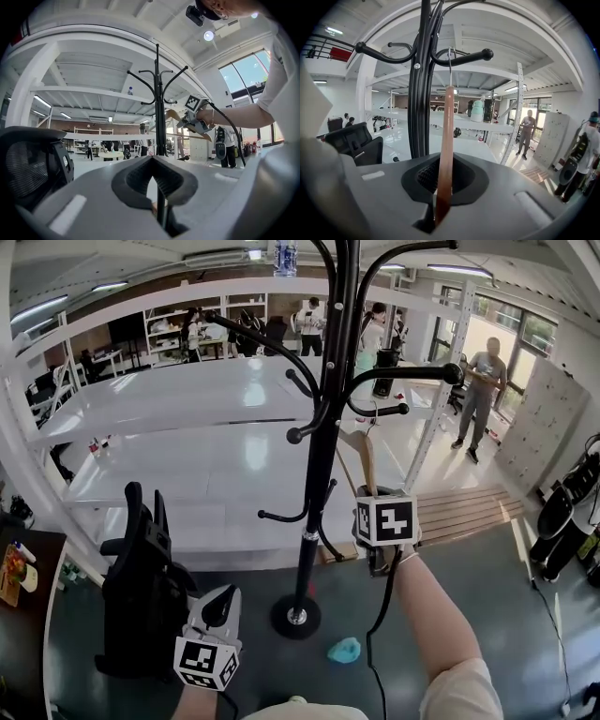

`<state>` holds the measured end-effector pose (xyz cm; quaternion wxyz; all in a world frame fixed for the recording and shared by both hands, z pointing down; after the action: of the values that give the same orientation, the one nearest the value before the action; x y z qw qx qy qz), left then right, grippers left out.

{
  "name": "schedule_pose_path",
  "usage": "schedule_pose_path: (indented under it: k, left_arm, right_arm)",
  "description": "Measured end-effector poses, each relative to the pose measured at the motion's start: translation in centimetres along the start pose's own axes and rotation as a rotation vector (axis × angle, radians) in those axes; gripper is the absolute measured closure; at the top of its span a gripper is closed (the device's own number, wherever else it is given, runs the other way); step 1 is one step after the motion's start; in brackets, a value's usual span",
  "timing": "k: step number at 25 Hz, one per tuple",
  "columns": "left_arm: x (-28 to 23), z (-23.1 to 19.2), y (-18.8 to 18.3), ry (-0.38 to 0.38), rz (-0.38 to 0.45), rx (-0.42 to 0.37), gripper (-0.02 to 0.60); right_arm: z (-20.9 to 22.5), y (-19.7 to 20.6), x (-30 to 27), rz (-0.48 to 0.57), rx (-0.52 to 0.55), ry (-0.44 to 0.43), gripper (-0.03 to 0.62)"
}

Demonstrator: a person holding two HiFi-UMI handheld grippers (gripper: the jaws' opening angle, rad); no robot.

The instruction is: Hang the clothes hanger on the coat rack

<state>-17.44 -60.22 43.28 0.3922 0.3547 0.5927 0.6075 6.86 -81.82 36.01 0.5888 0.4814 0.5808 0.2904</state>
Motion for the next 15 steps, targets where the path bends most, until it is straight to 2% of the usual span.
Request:
schedule_pose_path:
  k: [5, 13, 15]
  left_arm:
    - [0.4, -0.5, 0.7, -0.021, -0.006, 0.018, 0.581]
    - [1.4, -1.3, 1.7, -0.064, -0.016, 0.013, 0.581]
    - [1.8, -1.5, 1.6, -0.073, -0.010, 0.013, 0.581]
  right_arm:
    - [-0.7, 0.6, -1.5, -0.020, -0.002, 0.002, 0.559]
    - [-1.0, 1.5, -2.0, 0.013, -0.024, 0.019, 0.554]
    - [-1.3, 1.5, -1.8, 0.051, -0.040, 0.002, 0.521]
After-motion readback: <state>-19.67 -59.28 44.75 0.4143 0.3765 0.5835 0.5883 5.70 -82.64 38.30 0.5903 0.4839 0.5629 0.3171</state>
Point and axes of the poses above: the fingertips, and each gripper's own axes: x backward along the fingers, z to its right, y out of its underside, the point moved 3 cm from there along x, backward along the fingers, and after that the axes turned 8 degrees about y, right-handed, at the moved point
